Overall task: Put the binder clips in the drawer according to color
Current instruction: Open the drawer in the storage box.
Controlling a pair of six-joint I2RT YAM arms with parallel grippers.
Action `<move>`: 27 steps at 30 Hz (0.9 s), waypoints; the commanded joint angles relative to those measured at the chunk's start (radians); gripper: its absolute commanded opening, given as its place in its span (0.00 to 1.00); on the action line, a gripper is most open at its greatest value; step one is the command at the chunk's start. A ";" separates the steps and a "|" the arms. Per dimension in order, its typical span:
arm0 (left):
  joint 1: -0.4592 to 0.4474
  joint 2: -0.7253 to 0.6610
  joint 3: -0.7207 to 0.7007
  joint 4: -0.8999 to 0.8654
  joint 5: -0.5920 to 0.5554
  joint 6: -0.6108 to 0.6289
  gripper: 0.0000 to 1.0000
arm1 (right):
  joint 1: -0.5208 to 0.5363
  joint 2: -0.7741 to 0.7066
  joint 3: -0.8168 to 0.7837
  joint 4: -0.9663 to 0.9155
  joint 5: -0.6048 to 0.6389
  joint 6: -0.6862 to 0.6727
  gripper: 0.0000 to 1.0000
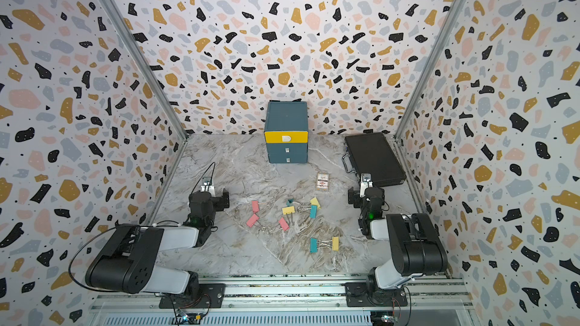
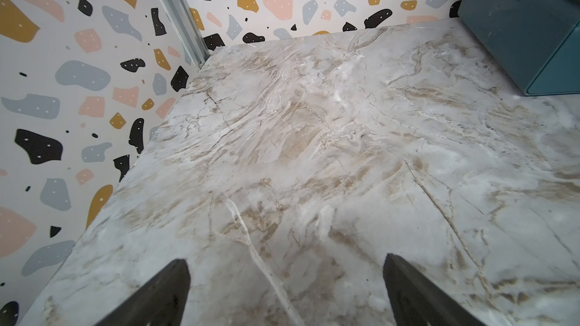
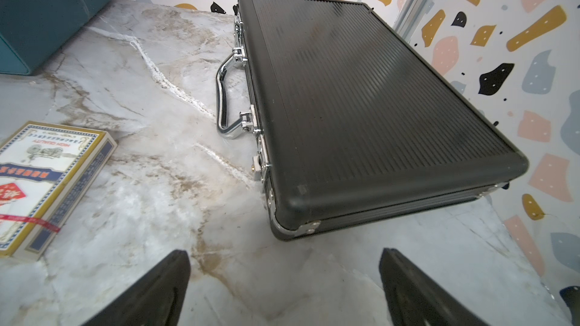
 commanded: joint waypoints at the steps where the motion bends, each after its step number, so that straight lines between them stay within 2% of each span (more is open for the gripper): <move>1: -0.015 -0.057 -0.025 0.084 -0.033 0.027 1.00 | -0.003 -0.031 0.002 0.006 -0.007 -0.001 1.00; 2: -0.028 -0.100 -0.025 0.051 -0.062 0.034 1.00 | -0.003 -0.058 0.008 -0.026 -0.016 -0.004 1.00; 5: -0.045 -0.301 0.051 -0.248 -0.064 0.032 1.00 | -0.001 -0.174 0.071 -0.228 -0.029 -0.011 1.00; 7: -0.048 -0.413 0.072 -0.263 -0.014 -0.002 1.00 | 0.006 -0.275 0.129 -0.369 -0.003 0.025 1.00; 9: -0.064 -0.513 0.130 -0.369 -0.010 -0.043 1.00 | 0.007 -0.371 0.175 -0.414 -0.061 0.067 1.00; 11: -0.066 -0.578 0.255 -0.573 -0.049 -0.177 1.00 | 0.006 -0.434 0.268 -0.516 -0.067 0.169 1.00; 13: -0.065 -0.586 0.435 -0.886 -0.069 -0.399 1.00 | 0.007 -0.439 0.427 -0.827 -0.021 0.403 1.00; 15: -0.063 -0.564 0.635 -1.306 -0.021 -0.584 1.00 | 0.003 -0.408 0.546 -1.138 0.028 0.630 1.00; 16: -0.059 -0.557 0.666 -1.337 0.044 -0.554 1.00 | -0.005 -0.396 0.557 -1.183 -0.015 0.704 1.00; 18: -0.048 -0.538 0.721 -1.401 0.266 -0.485 1.00 | -0.018 -0.359 0.548 -1.102 -0.245 0.734 1.00; 20: -0.048 -0.513 0.777 -1.542 0.340 -0.476 1.00 | 0.004 -0.327 0.571 -1.111 -0.346 0.778 1.00; 22: -0.042 -0.516 0.786 -1.634 0.402 -0.485 0.99 | 0.059 -0.312 0.600 -1.156 -0.361 0.800 0.87; 23: -0.039 -0.533 0.765 -1.646 0.478 -0.492 0.98 | 0.091 -0.308 0.615 -1.176 -0.368 0.810 0.82; 25: -0.037 -0.571 0.694 -1.608 0.636 -0.526 0.97 | 0.154 -0.305 0.627 -1.177 -0.384 0.832 0.76; 27: -0.033 -0.593 0.640 -1.603 0.732 -0.576 0.95 | 0.223 -0.292 0.642 -1.185 -0.380 0.859 0.74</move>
